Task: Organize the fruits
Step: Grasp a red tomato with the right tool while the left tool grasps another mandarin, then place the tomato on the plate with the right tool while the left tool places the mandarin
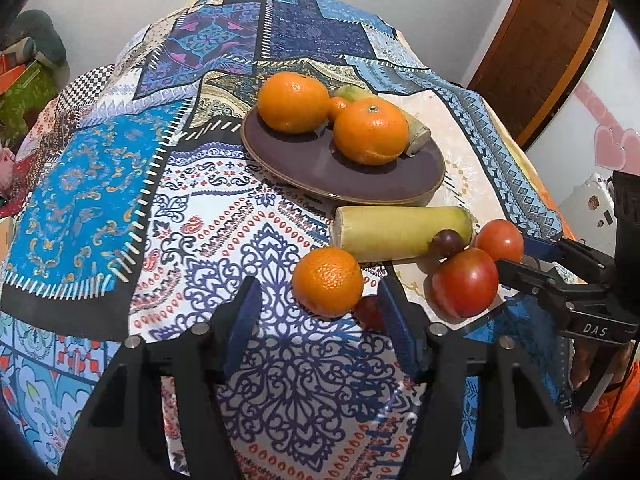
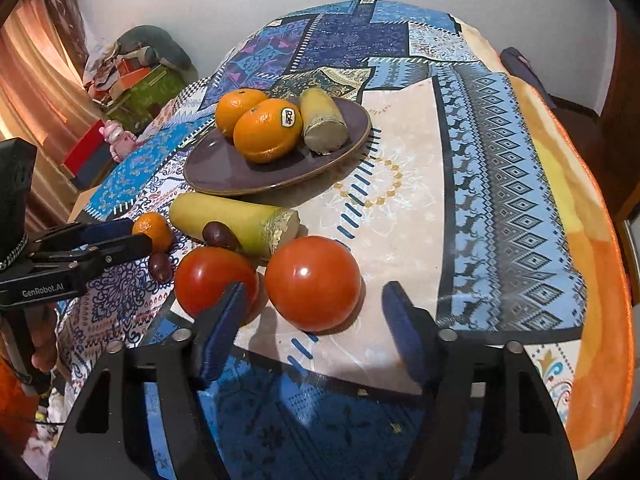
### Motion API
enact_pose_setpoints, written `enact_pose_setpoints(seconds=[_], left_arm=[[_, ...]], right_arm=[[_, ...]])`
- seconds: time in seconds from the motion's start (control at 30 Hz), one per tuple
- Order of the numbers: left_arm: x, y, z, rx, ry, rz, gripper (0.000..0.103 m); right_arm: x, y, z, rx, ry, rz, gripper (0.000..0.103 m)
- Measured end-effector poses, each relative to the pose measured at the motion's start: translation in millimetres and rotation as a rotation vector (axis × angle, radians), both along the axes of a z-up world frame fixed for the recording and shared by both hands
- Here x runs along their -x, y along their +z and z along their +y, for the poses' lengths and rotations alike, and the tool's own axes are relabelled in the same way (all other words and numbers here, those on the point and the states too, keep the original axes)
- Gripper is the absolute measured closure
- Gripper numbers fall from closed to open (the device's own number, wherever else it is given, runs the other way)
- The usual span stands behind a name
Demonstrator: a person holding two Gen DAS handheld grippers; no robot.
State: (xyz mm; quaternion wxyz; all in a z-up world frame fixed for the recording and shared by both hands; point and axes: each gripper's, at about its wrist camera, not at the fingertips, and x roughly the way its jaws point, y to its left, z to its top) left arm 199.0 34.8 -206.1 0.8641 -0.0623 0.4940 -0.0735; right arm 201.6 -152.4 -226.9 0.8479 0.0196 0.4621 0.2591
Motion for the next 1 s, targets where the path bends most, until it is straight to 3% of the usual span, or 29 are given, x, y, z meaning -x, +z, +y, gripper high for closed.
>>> enact_pose_setpoints(seconds=[0.17, 0.33, 0.63, 1.0], left_arm=[[-6, -3, -1, 0.026, -0.009, 0.005, 0.058], [-9, -4, -1, 0.028, -0.007, 0.003, 0.065], [-3, 7, 5, 0.030, 0.004, -0.022, 0.066], [-10, 47, 17, 0.011, 0.033, -0.127, 0.066]], right_arm=[[-2, -3, 2, 0.002, 0.017, 0.002, 0.052], [-1, -4, 3, 0.006, 0.020, -0.004, 0.055], [-1, 4, -4, -0.022, 0.005, -0.015, 0.056], [-12, 36, 6, -0.056, 0.013, -0.095, 0.056]])
